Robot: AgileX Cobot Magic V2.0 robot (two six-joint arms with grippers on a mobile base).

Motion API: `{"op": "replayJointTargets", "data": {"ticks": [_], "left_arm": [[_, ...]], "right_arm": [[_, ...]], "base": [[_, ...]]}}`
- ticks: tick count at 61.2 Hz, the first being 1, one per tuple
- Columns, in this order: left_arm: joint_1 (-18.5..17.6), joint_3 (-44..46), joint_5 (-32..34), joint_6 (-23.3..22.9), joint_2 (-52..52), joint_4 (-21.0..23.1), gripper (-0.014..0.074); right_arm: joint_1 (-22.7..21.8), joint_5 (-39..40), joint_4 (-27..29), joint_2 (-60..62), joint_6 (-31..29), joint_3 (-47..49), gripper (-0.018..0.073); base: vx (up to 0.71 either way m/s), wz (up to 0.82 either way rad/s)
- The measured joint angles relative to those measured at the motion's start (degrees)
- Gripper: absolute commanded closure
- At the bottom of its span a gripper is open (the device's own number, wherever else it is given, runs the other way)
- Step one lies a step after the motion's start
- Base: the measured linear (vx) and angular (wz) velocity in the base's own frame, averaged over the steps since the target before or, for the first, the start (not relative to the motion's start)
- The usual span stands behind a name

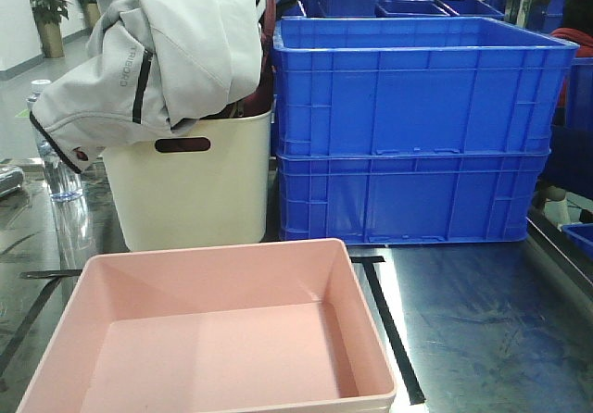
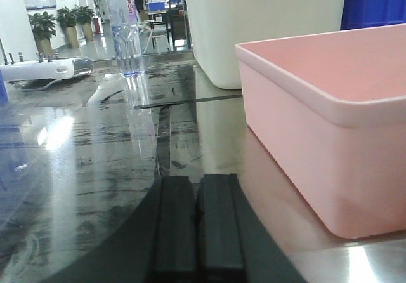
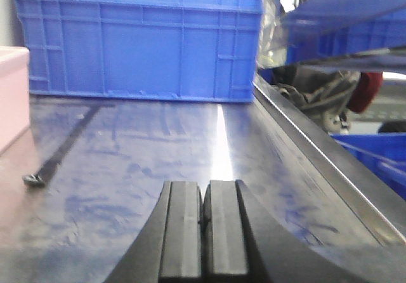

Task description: Grab pink bin and stack on right shelf

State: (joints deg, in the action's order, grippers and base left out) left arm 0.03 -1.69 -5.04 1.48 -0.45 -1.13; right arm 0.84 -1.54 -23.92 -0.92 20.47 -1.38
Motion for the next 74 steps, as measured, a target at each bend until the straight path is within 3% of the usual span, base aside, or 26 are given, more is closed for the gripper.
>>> {"op": "replayJointTargets", "data": {"ticks": [3,8,15,21,39,54,74], "left_arm": [[0.0,0.0,0.0,0.0,0.0,0.0,0.0594],[0.0,0.0,0.0,0.0,0.0,0.0,0.0594],[0.0,0.0,0.0,0.0,0.0,0.0,0.0594],[0.0,0.0,0.0,0.0,0.0,0.0,0.0594],[0.0,0.0,0.0,0.0,0.0,0.0,0.0594],[0.0,0.0,0.0,0.0,0.0,0.0,0.0594],[0.0,0.0,0.0,0.0,0.0,0.0,0.0594]], "right_arm": [[0.0,0.2,2.6,0.8,-0.8,-0.1,0.0568],[0.0,0.5,11.6,1.4,-6.1,-0.1,0.0568],[0.0,-0.4,23.1,1.6,-19.9,-0.1,0.0568],[0.0,-0.7,27.6,1.6,-26.7,-0.1,0.0568],[2.6,-1.1,23.9,1.6,-22.1,-0.1,0.0568],[3.3,-1.5,27.1,1.6,-27.5,-0.1,0.0568],[3.3,-1.5,27.2,1.6,-28.2,-0.1,0.0568]], "base": [[0.0,0.0],[0.0,0.0],[0.0,0.0],[0.0,0.0],[0.0,0.0],[0.0,0.0],[0.0,0.0]]}}
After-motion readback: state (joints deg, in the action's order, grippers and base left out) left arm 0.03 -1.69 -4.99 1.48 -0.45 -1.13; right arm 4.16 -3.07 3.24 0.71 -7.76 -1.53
